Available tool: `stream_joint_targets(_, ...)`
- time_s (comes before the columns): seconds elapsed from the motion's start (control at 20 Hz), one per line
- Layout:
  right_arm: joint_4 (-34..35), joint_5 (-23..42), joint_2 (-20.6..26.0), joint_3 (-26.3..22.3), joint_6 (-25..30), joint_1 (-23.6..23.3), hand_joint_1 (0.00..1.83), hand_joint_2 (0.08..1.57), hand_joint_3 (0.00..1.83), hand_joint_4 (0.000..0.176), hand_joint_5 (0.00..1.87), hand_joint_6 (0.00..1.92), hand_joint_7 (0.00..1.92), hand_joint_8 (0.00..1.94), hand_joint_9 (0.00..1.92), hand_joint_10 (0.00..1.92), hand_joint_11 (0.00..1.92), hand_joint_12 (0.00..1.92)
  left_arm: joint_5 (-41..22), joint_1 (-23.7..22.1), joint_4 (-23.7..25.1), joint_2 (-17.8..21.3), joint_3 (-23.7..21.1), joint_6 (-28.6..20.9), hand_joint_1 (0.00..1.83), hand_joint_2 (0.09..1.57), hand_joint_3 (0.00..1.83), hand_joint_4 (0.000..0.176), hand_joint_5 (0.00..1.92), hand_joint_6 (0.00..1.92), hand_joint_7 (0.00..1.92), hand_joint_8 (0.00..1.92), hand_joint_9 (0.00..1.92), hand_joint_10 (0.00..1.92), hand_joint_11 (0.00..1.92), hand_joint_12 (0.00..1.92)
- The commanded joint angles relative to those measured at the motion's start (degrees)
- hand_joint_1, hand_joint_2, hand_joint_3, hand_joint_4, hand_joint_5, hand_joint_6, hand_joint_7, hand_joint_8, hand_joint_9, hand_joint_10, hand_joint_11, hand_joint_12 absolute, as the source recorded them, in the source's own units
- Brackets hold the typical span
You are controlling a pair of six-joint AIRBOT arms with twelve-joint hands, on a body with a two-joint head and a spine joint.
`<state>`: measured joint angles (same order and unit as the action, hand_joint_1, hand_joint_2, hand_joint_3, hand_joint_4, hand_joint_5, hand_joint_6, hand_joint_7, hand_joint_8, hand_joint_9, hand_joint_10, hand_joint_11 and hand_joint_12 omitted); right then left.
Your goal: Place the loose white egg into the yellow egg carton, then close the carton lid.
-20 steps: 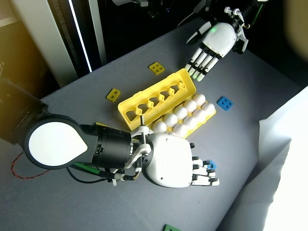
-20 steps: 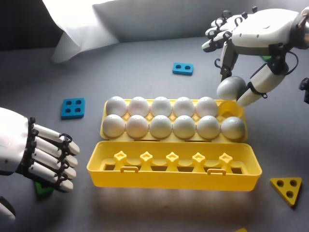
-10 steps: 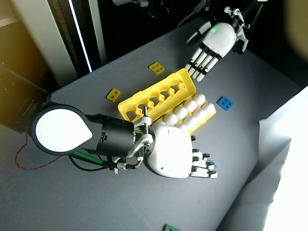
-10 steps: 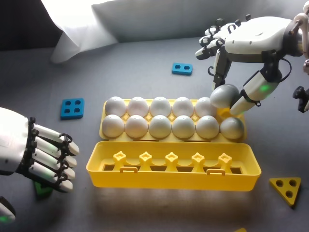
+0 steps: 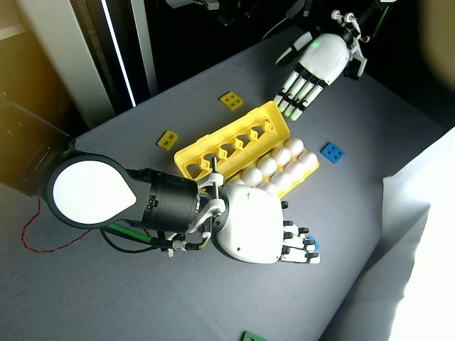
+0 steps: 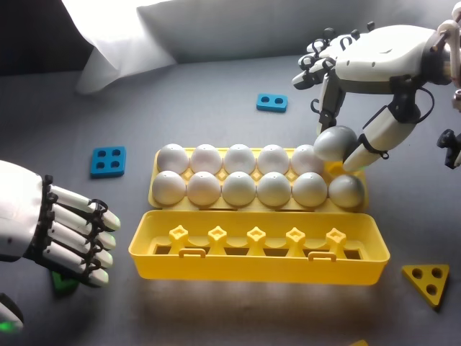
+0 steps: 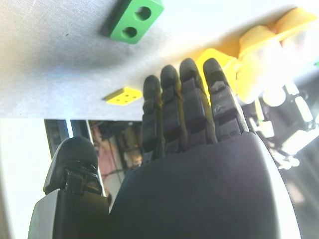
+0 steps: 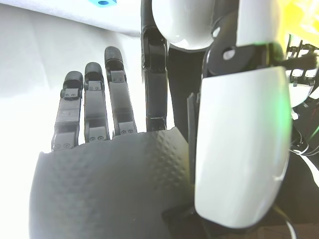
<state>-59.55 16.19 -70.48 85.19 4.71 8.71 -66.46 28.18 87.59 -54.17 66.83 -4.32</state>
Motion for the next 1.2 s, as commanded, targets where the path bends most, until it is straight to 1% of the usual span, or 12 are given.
stream_joint_targets(0.0, 1.8, 3.0, 0.6, -0.1, 0.4, -0.4, 1.12, 0.99, 0.00, 0.133, 1.28, 0.46, 0.30, 0.00, 0.10, 0.00, 0.00, 0.00, -2.9, -0.2, -3.4, 0.7, 0.1, 0.0, 0.00, 1.29, 0.00, 0.000, 0.32, 0.00, 0.29, 0.00, 0.23, 0.00, 0.00, 0.25)
stream_joint_targets(0.05, 1.8, 3.0, 0.6, -0.2, 0.3, -0.3, 1.11, 1.00, 0.00, 0.147, 1.27, 0.48, 0.30, 0.00, 0.10, 0.00, 0.00, 0.00, -2.9, -0.2, -3.4, 0.7, 0.1, 0.0, 0.00, 1.30, 0.00, 0.000, 0.34, 0.00, 0.31, 0.00, 0.24, 0.00, 0.00, 0.29)
stream_joint_targets(0.1, 1.8, 3.0, 0.7, -0.2, 0.3, -0.3, 1.10, 1.00, 0.00, 0.170, 1.25, 0.52, 0.30, 0.00, 0.10, 0.00, 0.00, 0.00, -2.9, -0.2, -3.4, 0.7, 0.1, 0.0, 0.00, 1.30, 0.00, 0.000, 0.35, 0.00, 0.32, 0.00, 0.26, 0.01, 0.00, 0.32)
stream_joint_targets(0.2, 1.8, 3.0, 0.6, -0.2, 0.3, -0.2, 1.11, 0.99, 0.00, 0.175, 1.29, 0.44, 0.30, 0.00, 0.10, 0.00, 0.00, 0.00, -2.9, -0.2, -3.4, 0.7, 0.1, 0.0, 0.00, 1.29, 0.00, 0.000, 0.33, 0.00, 0.32, 0.00, 0.26, 0.00, 0.00, 0.33)
stream_joint_targets(0.3, 1.8, 2.9, 0.6, -0.3, -0.7, 0.1, 1.09, 1.00, 0.00, 0.176, 1.25, 0.51, 0.25, 0.00, 0.04, 0.00, 0.00, 0.00, -2.9, -0.2, -3.3, 0.7, 0.1, 0.0, 0.00, 1.30, 0.00, 0.000, 0.32, 0.00, 0.31, 0.00, 0.25, 0.00, 0.00, 0.30)
stream_joint_targets(0.35, 1.8, 2.9, 0.6, -0.3, -0.7, 0.2, 1.00, 0.92, 0.00, 0.113, 1.10, 0.22, 0.23, 0.00, 0.02, 0.00, 0.00, 0.00, -2.9, -0.2, -3.3, 0.7, 0.1, 0.0, 0.00, 1.30, 0.00, 0.000, 0.33, 0.00, 0.31, 0.00, 0.24, 0.00, 0.00, 0.29)
stream_joint_targets(0.4, 1.8, 2.9, 0.6, -0.4, -0.8, 0.4, 0.95, 0.87, 0.00, 0.100, 1.08, 0.08, 0.22, 0.00, 0.03, 0.00, 0.00, 0.00, -2.9, -0.2, -3.3, 0.7, 0.0, 0.0, 0.00, 1.30, 0.00, 0.000, 0.33, 0.00, 0.31, 0.00, 0.24, 0.00, 0.00, 0.29)
stream_joint_targets(0.5, 1.8, 2.6, 0.6, -0.5, -1.1, 0.6, 0.89, 0.82, 0.00, 0.125, 1.04, 0.02, 0.22, 0.00, 0.04, 0.00, 0.00, 0.00, -2.8, -0.2, -3.2, 0.7, 0.0, 0.0, 0.00, 1.29, 0.00, 0.000, 0.33, 0.00, 0.30, 0.00, 0.23, 0.00, 0.00, 0.27)
stream_joint_targets(0.9, 1.8, 2.6, 0.6, -0.8, -1.2, 1.0, 0.83, 0.76, 0.00, 0.134, 1.03, 0.01, 0.21, 0.00, 0.05, 0.01, 0.00, 0.00, -2.7, -0.2, -3.0, 0.7, -0.1, 0.0, 0.00, 1.30, 0.00, 0.000, 0.33, 0.00, 0.31, 0.00, 0.24, 0.00, 0.00, 0.25)
stream_joint_targets(0.95, 1.8, 2.6, 0.6, -0.8, -1.2, 1.0, 0.74, 0.76, 0.00, 0.164, 0.98, 0.00, 0.20, 0.00, 0.03, 0.00, 0.00, 0.00, -2.7, -0.2, -3.0, 0.7, 0.0, 0.0, 0.00, 1.29, 0.00, 0.000, 0.33, 0.00, 0.31, 0.00, 0.24, 0.00, 0.00, 0.24)
stream_joint_targets(1.05, 1.8, 2.6, 0.6, -0.8, -1.2, 1.0, 0.64, 0.77, 0.00, 0.166, 0.89, 0.00, 0.18, 0.00, 0.00, 0.00, 0.00, 0.00, -2.7, -0.2, -3.0, 0.7, -0.1, 0.0, 0.00, 1.29, 0.00, 0.000, 0.33, 0.00, 0.31, 0.00, 0.23, 0.00, 0.00, 0.24)
stream_joint_targets(1.15, 1.8, 2.6, 0.7, -0.8, -1.2, 1.0, 0.61, 0.76, 0.00, 0.175, 0.85, 0.00, 0.17, 0.00, 0.00, 0.00, 0.00, 0.00, -2.7, -0.2, -3.0, 0.7, -0.1, 0.0, 0.00, 1.29, 0.00, 0.000, 0.36, 0.00, 0.35, 0.00, 0.28, 0.00, 0.00, 0.38)
